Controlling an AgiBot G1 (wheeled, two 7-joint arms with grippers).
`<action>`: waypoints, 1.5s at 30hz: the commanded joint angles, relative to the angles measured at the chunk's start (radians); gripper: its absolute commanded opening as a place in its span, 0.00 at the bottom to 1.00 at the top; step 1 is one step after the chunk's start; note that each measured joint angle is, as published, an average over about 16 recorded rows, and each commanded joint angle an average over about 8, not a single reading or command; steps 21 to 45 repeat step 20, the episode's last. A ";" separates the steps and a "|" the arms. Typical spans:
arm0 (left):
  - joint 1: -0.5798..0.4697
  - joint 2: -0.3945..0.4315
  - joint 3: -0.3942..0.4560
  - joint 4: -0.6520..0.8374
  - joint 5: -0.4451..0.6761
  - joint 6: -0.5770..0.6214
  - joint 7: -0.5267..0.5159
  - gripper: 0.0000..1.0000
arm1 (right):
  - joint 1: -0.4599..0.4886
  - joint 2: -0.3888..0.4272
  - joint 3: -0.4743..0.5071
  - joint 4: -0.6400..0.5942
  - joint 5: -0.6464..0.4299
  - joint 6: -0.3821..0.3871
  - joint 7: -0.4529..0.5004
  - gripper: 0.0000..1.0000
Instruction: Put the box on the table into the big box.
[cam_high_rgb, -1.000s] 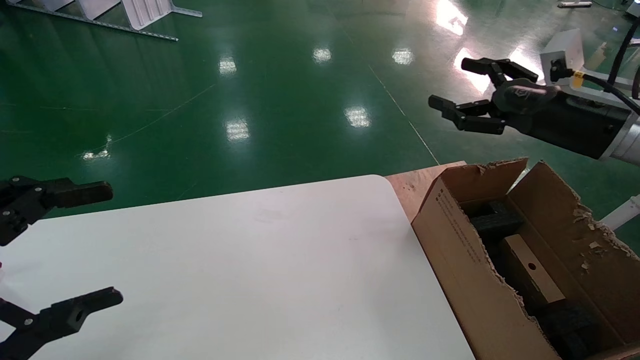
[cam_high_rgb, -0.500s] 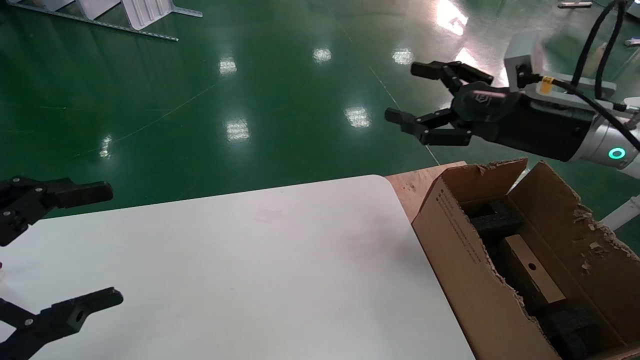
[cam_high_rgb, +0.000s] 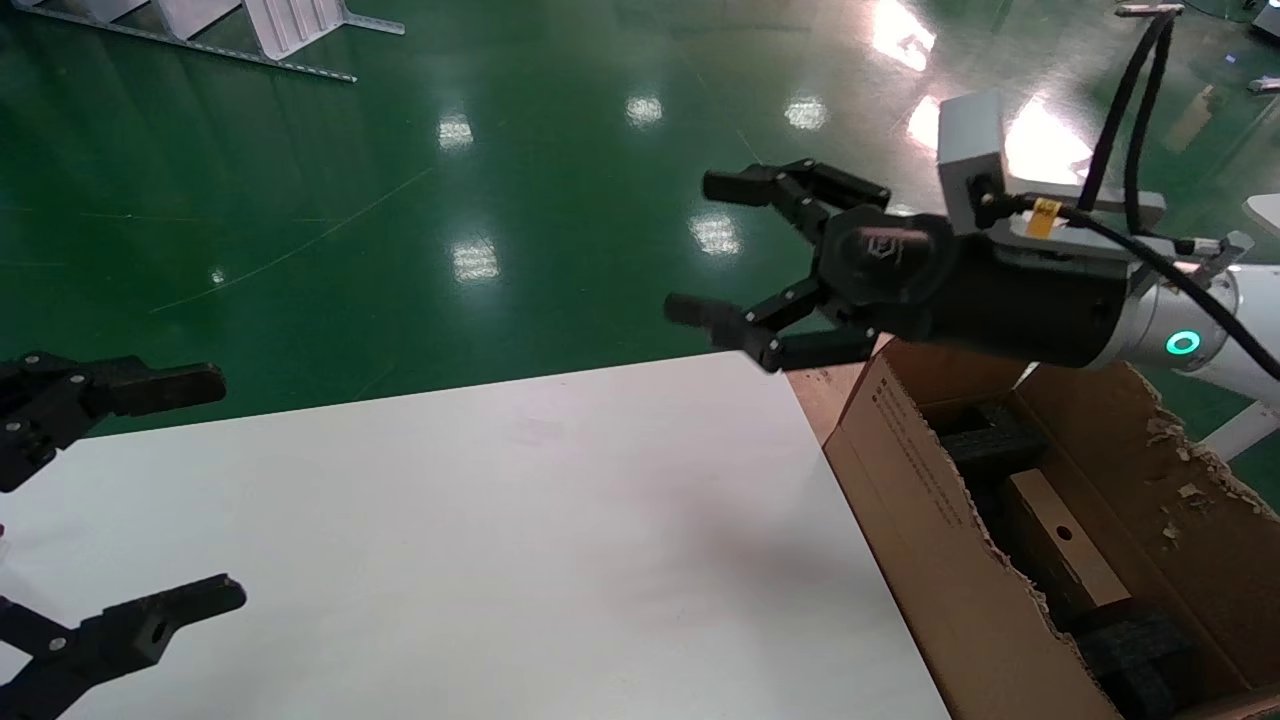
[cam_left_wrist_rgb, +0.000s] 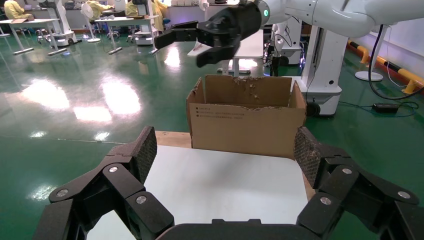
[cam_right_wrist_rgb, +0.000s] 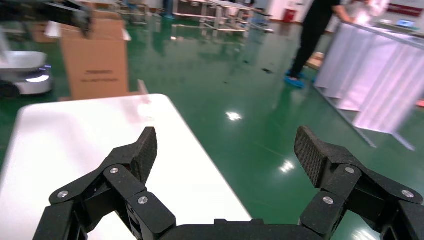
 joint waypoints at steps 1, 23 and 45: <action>0.000 0.000 0.000 0.000 0.000 0.000 0.000 1.00 | -0.026 0.001 0.010 0.057 0.011 0.003 0.028 1.00; 0.000 0.000 0.000 0.000 0.000 0.000 0.000 1.00 | -0.231 0.004 0.089 0.503 0.093 0.026 0.242 1.00; 0.000 0.000 0.000 0.000 0.000 0.000 0.000 1.00 | -0.231 0.004 0.089 0.503 0.093 0.026 0.242 1.00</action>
